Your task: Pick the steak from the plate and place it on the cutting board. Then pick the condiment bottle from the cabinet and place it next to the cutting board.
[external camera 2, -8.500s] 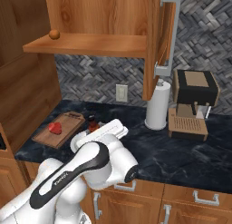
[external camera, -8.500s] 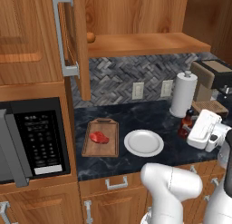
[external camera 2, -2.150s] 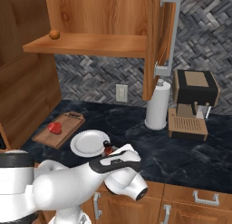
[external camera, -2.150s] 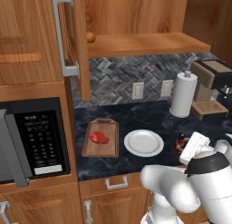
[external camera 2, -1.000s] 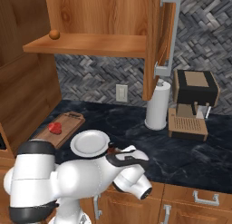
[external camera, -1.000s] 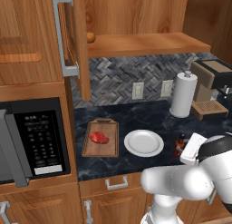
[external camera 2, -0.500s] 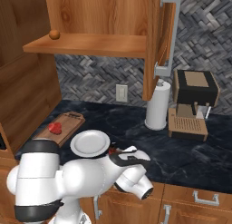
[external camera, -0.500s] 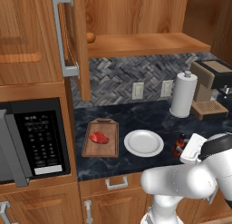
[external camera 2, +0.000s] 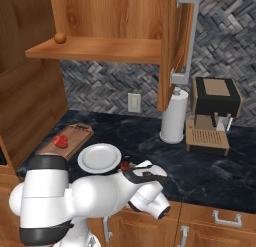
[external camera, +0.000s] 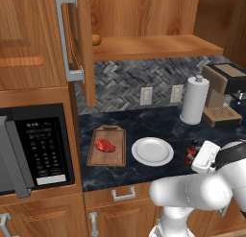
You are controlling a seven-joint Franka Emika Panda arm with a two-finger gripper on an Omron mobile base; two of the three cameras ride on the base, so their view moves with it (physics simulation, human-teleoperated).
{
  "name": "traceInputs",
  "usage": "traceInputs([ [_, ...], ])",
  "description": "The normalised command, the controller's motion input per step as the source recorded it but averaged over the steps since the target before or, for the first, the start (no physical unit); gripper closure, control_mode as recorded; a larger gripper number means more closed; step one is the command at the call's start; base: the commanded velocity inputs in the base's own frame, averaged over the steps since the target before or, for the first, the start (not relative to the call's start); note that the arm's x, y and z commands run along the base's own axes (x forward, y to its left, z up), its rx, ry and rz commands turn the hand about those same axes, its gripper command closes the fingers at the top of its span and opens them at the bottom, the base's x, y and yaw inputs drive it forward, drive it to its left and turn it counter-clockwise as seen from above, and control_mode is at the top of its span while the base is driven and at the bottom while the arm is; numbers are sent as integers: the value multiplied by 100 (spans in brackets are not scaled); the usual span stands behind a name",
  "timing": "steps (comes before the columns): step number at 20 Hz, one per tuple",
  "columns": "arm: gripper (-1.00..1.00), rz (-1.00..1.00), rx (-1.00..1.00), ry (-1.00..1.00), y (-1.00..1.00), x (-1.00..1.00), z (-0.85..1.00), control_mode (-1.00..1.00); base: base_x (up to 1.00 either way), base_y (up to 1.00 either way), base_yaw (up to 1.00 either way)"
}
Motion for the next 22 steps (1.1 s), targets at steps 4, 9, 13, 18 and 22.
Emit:
traceInputs([
  [4, 100, 0, 0, 0, 0, 0, -14, -100, 0, 0, 0],
  [9, 100, 0, 0, 0, 1, 0, -9, -100, 0, 0, 0],
  [13, 100, 0, 0, -4, 3, 0, -15, -100, 0, 0, 0],
  [18, 100, 0, 0, -6, 4, 0, -21, -100, 0, 0, 0],
  [22, 100, 0, 0, -7, 5, 0, -26, -100, 0, 0, 0],
])
